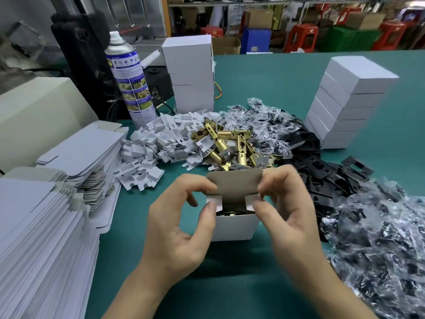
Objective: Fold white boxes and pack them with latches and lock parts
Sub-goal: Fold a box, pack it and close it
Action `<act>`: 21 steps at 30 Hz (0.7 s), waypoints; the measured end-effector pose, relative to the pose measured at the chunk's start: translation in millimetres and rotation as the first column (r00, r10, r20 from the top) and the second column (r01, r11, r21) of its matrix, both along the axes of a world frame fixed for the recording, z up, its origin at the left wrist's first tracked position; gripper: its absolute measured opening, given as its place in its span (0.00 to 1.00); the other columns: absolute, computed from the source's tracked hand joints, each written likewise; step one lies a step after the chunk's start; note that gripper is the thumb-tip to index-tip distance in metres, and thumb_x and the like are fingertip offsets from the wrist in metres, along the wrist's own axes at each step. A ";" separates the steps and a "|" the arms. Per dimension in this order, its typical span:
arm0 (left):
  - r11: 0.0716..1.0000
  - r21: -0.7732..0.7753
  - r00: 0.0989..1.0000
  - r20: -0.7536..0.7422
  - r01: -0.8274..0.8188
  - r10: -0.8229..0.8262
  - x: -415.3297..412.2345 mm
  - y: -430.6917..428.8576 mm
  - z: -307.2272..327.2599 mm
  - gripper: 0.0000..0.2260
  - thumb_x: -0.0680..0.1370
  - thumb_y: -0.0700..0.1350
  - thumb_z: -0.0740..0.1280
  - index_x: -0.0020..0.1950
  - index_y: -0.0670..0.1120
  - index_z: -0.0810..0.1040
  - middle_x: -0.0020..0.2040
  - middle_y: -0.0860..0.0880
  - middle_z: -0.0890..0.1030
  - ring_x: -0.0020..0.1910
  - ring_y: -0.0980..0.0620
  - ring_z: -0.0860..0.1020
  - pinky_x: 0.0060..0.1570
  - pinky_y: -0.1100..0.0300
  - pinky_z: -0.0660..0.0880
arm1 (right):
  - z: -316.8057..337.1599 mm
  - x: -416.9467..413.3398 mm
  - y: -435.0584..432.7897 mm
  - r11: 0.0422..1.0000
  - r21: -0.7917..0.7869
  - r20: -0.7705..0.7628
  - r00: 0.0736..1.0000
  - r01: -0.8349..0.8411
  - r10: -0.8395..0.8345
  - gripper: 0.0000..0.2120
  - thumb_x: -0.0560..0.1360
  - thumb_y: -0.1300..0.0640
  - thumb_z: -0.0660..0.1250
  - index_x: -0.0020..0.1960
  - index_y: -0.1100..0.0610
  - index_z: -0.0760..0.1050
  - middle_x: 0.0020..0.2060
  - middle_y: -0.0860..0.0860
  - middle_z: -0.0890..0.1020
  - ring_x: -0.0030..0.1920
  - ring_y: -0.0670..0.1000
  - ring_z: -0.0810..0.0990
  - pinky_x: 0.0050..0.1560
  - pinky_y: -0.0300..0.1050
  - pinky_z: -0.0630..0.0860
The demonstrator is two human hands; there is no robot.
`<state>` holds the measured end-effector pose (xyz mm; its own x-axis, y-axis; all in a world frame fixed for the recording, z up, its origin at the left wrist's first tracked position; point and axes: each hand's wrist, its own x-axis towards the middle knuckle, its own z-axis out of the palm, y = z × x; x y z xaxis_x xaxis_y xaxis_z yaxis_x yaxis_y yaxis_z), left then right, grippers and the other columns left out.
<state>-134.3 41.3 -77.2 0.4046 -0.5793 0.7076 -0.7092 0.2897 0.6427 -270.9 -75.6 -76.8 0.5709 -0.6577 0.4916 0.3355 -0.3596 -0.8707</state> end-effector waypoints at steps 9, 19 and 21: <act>0.998 0.015 0.997 0.052 0.054 -0.054 -0.4 1.5 3.3 0.16 0.76 0.38 0.64 0.61 0.53 0.79 0.54 0.60 0.81 0.51 0.54 0.80 0.49 0.60 0.73 | 6.0 -1.9 0.3 0.997 0.061 0.007 0.999 -0.055 0.054 0.17 0.71 0.71 0.61 0.46 0.50 0.79 0.45 0.51 0.82 0.49 0.53 0.80 0.51 0.43 0.76; 0.995 0.006 0.992 0.078 0.098 -0.098 2.5 2.8 -1.1 0.11 0.75 0.35 0.64 0.51 0.45 0.83 0.54 0.48 0.84 0.55 0.48 0.84 0.52 0.56 0.78 | -1.4 -4.0 -3.5 0.994 0.018 -0.068 0.992 -0.104 0.105 0.09 0.71 0.58 0.60 0.45 0.55 0.79 0.49 0.52 0.81 0.54 0.59 0.80 0.55 0.52 0.73; 0.995 0.013 0.993 0.075 0.094 -0.095 3.6 2.4 -2.9 0.11 0.76 0.35 0.64 0.51 0.43 0.84 0.54 0.48 0.84 0.56 0.48 0.84 0.52 0.56 0.78 | 0.5 -6.0 -4.9 0.988 -0.082 -0.101 0.987 -0.130 0.121 0.12 0.74 0.54 0.60 0.51 0.57 0.79 0.51 0.53 0.81 0.55 0.60 0.80 0.55 0.53 0.75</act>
